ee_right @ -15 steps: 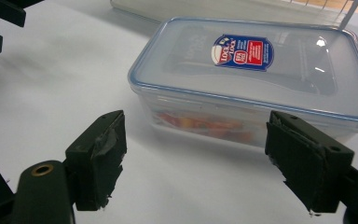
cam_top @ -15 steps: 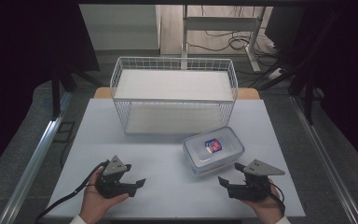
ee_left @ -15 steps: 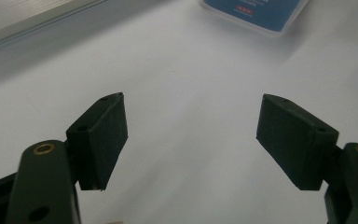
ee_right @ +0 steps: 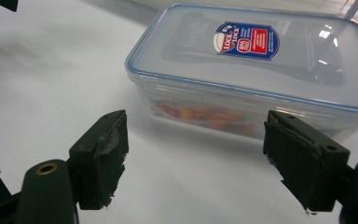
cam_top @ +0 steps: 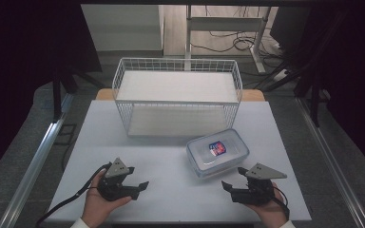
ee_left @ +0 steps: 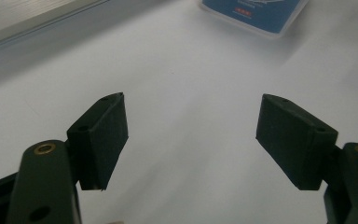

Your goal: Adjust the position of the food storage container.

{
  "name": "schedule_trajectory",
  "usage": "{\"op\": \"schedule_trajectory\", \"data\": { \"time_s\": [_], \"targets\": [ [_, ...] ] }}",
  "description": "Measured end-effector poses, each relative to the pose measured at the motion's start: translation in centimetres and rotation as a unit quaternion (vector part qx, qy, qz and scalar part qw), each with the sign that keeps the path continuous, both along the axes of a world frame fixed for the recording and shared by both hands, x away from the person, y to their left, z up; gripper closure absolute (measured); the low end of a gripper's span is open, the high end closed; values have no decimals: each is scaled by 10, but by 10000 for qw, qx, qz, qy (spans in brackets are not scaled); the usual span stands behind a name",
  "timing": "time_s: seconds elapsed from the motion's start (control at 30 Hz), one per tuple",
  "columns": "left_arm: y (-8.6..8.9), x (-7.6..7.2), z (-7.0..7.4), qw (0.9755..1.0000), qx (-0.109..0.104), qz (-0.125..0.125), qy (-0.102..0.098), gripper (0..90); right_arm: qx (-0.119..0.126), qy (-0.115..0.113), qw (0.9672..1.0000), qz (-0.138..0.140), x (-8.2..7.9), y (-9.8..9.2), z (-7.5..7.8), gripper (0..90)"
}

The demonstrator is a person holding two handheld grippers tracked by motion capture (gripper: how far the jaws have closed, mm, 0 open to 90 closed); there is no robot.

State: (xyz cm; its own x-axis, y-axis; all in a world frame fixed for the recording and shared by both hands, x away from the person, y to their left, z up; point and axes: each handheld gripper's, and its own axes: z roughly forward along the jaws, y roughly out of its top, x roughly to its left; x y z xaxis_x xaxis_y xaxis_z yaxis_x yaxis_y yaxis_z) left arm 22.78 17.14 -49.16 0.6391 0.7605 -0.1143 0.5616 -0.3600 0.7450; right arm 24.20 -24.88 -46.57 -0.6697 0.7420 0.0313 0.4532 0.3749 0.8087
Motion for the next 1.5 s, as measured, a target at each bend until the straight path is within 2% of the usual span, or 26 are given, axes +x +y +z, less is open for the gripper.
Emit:
{"op": "schedule_trajectory", "data": {
  "time_s": [0.1,0.17,0.33,0.4,0.43,0.53,0.57,0.6,0.63,0.7,0.77,0.8,0.87,0.9,0.93,0.97,1.03,1.13,1.17,1.2,1.23,1.27,1.3,1.33,1.37,1.5],
  "targets": [
    [0,2,0,10000,-4,24,-4,246,41,62,9999,-70,0,0,2,244],
    [1,5,0,9999,-119,49,22,246,81,51,9998,-151,-1,-3,6,249],
    [1,4,0,10000,-60,33,12,246,27,150,9998,-145,5,-3,13,241],
    [1,4,1,10000,-45,38,-26,246,82,257,9995,-144,11,-3,19,245],
    [2,3,2,10000,-26,34,-60,246,81,331,9993,-177,16,-1,28,254],
    [2,3,1,10000,59,0,-81,246,9,358,9991,-227,21,3,39,260],
    [2,2,0,9999,89,-15,-93,246,-49,395,9987,-306,28,6,49,279],
    [2,2,0,9999,89,-15,-93,246,-49,395,9987,-306,28,6,49,279],
    [2,2,1,9999,43,-15,-105,246,-60,338,9985,-434,35,7,58,309],
    [2,2,1,9999,29,-14,-106,246,-99,295,9985,-449,44,7,64,352],
    [1,1,1,9999,37,-25,-114,247,-69,277,9986,-446,49,6,65,366],
    [0,2,-1,9999,77,-61,-87,246,98,416,9980,-463,61,2,67,377],
    [0,2,-2,9999,89,-72,-79,247,173,453,9976,-485,67,0,68,377],
    [-1,3,-3,9999,120,-80,-49,247,365,443,9969,-540,76,-4,70,377],
    [-1,3,-3,9999,120,-80,-49,247,365,443,9969,-540,76,-4,70,377],
    [-2,4,-4,9999,134,-79,-31,247,339,523,9967,-519,83,-7,72,375],
    [-1,4,-4,9999,137,-67,-42,247,431,534,9960,-571,91,-13,73,387],
    [-1,4,-4,9999,138,-39,-41,247,355,546,9957,-666,101,-18,72,406],
    [-1,5,-4,9999,142,-32,-37,247,245,527,9955,-753,110,-21,71,442],
    [-1,5,-4,9999,149,-37,-26,247,245,527,9955,-753,110,-21,71,442],
    [-2,5,-5,9999,162,-38,-19,247,72,487,9957,-783,120,-23,69,501],
    [-2,5,-5,9999,162,-38,-19,247,72,487,9957,-783,120,-23,69,501],
    [-2,6,-5,9998,168,-46,-9,247,-17,436,9949,-907,130,-26,67,612],
    [-2,6,-5,9998,168,-46,-9,247,-17,436,9949,-907,130,-26,67,612],
    [-2,6,-5,9998,177,-51,-8,247,-120,451,9943,-960,141,-28,62,699],
    [0,5,-5,9998,207,-61,-46,247,-355,585,9924,-1024,160,-29,47,837]
  ]
}}
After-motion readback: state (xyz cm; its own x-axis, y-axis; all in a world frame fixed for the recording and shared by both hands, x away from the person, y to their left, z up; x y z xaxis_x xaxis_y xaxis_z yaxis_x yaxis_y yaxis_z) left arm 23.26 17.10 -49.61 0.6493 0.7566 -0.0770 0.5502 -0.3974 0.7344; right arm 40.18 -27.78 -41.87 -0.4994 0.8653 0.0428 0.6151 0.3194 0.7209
